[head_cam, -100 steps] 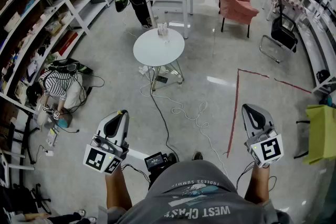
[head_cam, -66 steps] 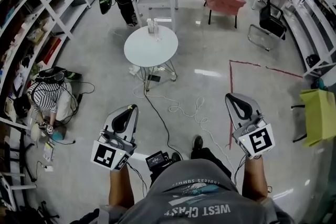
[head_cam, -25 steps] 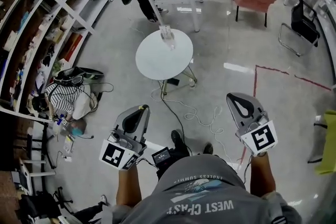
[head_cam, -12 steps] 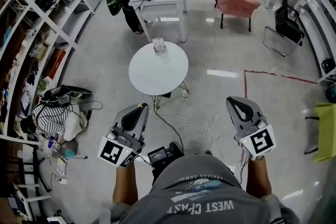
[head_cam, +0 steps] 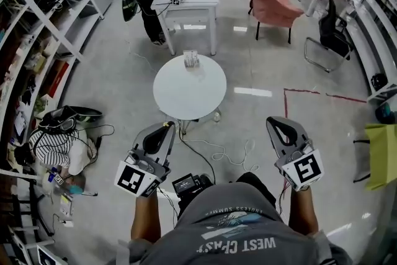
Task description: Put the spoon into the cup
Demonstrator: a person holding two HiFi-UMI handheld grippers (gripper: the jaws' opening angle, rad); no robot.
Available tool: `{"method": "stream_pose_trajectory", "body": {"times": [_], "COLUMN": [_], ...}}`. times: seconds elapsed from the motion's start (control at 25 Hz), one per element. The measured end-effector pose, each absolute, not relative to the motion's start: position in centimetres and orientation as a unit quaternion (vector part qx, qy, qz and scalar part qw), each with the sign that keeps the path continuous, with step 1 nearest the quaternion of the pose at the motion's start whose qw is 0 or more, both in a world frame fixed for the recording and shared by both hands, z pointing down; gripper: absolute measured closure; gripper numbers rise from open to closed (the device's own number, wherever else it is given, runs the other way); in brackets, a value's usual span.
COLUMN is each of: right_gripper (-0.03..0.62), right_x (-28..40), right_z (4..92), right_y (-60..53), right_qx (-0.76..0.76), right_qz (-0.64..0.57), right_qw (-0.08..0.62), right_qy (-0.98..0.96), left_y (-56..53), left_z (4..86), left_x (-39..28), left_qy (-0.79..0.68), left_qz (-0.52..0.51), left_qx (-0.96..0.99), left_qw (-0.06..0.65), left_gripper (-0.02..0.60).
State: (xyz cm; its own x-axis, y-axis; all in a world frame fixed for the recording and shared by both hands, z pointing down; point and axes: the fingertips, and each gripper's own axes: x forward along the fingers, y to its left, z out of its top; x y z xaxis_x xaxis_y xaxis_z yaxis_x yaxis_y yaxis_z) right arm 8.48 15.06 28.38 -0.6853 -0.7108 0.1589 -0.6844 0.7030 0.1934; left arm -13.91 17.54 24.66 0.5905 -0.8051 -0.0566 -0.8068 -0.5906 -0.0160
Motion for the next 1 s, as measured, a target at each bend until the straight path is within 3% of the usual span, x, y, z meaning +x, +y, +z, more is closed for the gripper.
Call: {"method": "stream_pose_trajectory", "body": {"times": [0.68,1.0], "right_gripper": [0.592,0.592], "right_x": [5.0,7.5], "right_z": [28.1,29.5], "right_y": [4.1,-3.4], "right_qx": [0.304,0.267], "right_qz": [-0.042,-0.025], "right_qw": [0.097,0.087], "right_qy": [-0.947,-0.959], "left_y": [10.0,3.4], "left_z": [25.5,25.9], "left_x": [-15.5,-11.3], "left_qy": [0.507,0.524], "left_qz": [-0.012,-0.029], "left_qx": [-0.862,-0.851], "left_qw": [-0.003,-0.013], "left_gripper": [0.581,0.581]}}
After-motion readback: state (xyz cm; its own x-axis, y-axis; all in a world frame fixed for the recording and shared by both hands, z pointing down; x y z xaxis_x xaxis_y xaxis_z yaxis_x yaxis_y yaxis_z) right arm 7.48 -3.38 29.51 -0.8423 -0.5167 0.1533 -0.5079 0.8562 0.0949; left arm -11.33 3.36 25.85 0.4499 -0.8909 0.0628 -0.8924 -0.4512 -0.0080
